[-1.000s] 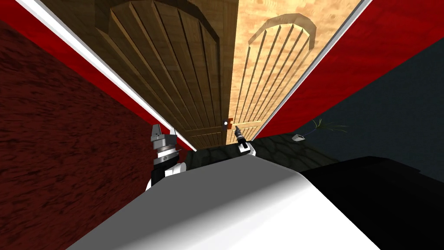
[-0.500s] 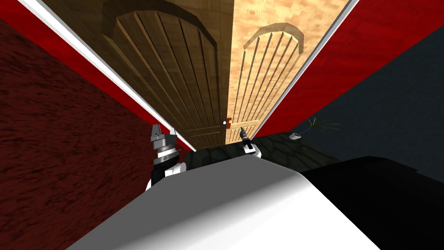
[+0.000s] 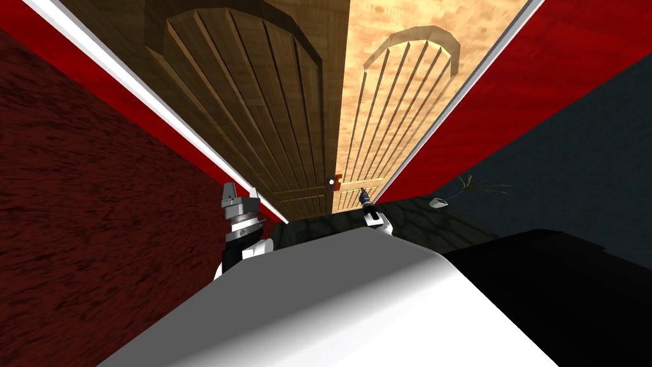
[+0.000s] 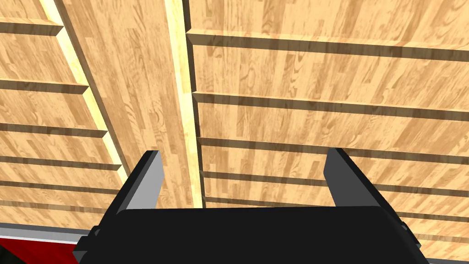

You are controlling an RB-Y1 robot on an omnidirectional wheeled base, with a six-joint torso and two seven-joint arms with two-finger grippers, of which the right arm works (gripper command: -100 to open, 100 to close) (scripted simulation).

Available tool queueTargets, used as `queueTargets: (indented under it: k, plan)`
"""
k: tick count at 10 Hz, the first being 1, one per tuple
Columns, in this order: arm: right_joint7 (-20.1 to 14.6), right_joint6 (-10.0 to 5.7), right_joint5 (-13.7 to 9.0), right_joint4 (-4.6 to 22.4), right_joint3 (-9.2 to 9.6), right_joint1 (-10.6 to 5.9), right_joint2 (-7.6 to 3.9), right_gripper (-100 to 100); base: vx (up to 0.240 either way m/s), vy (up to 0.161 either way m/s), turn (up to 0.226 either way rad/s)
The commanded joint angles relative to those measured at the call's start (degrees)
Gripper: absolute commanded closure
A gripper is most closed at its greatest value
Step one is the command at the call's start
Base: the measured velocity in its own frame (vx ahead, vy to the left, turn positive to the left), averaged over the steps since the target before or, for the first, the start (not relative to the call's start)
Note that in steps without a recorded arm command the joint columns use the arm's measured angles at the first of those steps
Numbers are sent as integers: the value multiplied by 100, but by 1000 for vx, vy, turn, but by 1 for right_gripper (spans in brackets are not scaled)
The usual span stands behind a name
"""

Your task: Pull the door open

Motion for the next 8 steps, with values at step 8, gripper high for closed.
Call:
queueTargets:
  k: [8]
  plan:
    - [-90, -158, -53, -85, 266, -274, 80, -100, 187, 36, 142]
